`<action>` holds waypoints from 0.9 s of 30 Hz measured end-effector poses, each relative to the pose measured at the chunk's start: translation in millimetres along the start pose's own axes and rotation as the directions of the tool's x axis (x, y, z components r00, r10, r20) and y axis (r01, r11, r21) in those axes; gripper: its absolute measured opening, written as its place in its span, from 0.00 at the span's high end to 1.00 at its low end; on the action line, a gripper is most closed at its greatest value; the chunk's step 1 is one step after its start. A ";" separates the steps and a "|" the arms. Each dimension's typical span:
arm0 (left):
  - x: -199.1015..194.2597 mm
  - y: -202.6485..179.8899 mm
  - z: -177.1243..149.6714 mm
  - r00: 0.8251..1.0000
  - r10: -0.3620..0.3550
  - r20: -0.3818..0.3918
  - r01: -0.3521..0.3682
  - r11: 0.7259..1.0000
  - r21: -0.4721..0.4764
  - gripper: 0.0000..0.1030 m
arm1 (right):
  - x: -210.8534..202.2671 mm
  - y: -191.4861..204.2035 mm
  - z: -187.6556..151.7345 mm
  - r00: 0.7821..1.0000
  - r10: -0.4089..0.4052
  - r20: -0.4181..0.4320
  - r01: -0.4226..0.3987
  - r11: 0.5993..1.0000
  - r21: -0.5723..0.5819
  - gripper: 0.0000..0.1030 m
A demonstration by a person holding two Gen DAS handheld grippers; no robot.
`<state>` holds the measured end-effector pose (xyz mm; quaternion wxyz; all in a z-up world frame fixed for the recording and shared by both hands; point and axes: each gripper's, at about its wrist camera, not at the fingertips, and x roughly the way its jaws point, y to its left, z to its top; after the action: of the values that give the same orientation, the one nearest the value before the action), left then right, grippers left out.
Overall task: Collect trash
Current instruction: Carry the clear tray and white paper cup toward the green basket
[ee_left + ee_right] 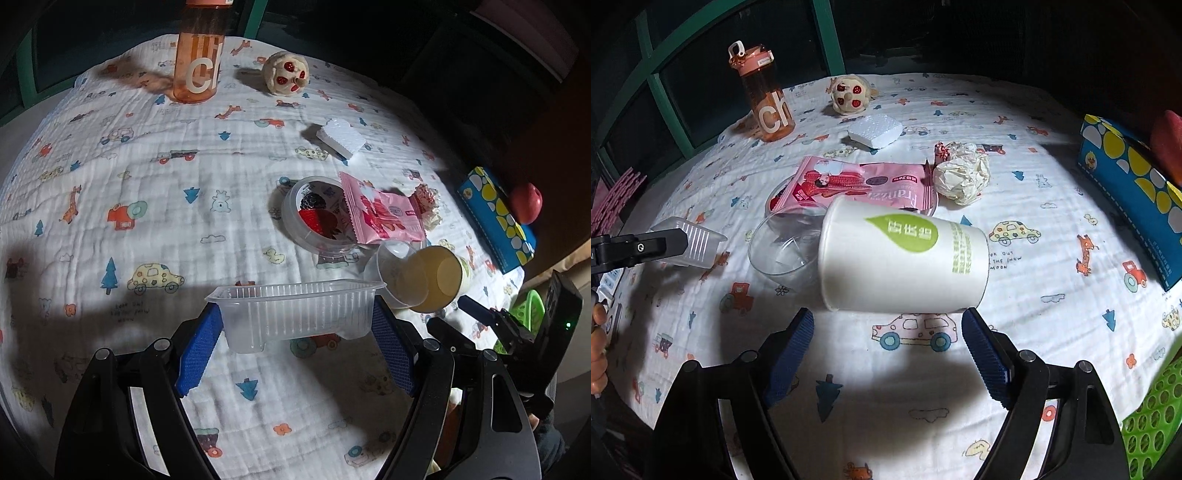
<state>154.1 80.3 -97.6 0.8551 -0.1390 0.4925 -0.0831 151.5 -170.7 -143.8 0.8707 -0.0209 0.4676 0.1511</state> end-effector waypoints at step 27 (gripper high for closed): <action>16.8 5.4 2.7 0.999 0.004 -0.033 -0.005 1.000 -0.010 0.25 | 12.2 -25.5 22.1 0.996 0.091 0.022 -0.090 0.996 -0.029 0.09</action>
<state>164.9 81.2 -111.8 0.8464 -0.1409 0.5072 -0.0809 182.9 -188.1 -144.1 0.8680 -0.0102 0.4557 0.1971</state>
